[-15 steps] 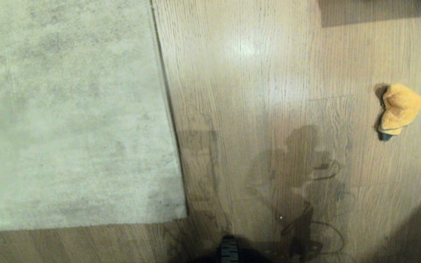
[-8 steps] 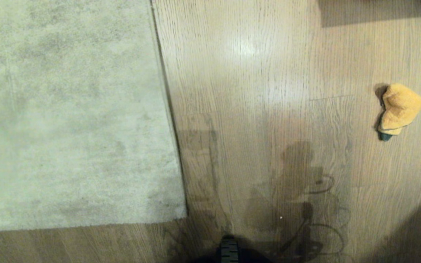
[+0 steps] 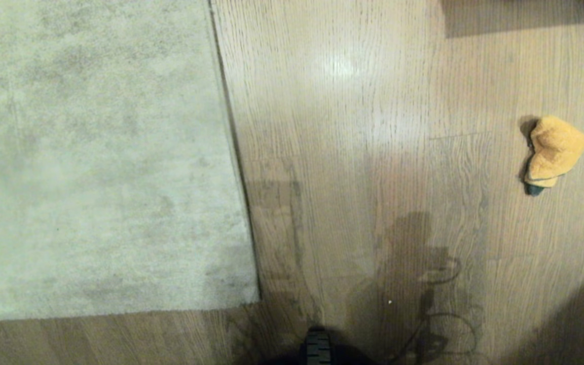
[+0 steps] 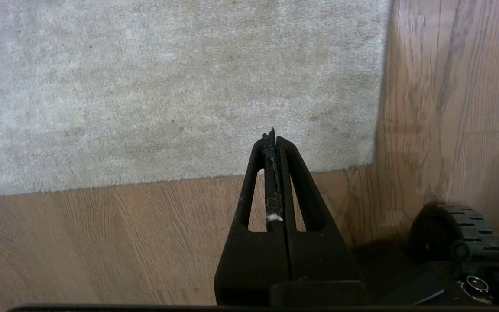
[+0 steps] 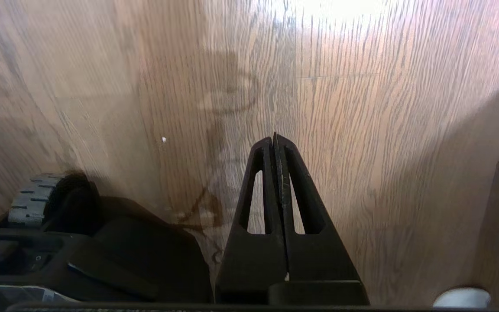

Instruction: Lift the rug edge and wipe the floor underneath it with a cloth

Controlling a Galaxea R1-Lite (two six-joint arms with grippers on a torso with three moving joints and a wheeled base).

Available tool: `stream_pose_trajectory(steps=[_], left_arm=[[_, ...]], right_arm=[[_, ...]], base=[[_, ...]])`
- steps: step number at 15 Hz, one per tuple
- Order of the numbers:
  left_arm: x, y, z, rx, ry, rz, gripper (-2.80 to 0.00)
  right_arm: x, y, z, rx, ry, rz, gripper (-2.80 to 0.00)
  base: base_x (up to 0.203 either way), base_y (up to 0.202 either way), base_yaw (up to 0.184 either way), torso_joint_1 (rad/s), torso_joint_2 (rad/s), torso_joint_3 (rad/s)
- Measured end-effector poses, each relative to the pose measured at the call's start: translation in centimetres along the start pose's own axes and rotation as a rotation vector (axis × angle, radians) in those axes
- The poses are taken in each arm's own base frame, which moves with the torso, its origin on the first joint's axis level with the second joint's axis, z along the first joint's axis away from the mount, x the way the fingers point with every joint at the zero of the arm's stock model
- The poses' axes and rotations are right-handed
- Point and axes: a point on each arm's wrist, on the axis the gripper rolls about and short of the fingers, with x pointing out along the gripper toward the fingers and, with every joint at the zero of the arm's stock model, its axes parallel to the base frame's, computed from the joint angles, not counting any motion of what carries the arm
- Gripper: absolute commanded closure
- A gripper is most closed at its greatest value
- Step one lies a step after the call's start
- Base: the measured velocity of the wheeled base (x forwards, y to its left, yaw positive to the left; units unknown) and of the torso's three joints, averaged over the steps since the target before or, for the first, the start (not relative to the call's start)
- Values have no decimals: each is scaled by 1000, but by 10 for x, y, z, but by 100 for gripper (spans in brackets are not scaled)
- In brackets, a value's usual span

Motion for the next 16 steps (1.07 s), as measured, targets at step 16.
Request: stream_pose_trajectory(steps=[16], left_arm=[[0,0,0,0,0,-1,0]], right_arm=[[-6,0,-2,25,-78,1,0]], base=[[0,0,0,0,0,0]])
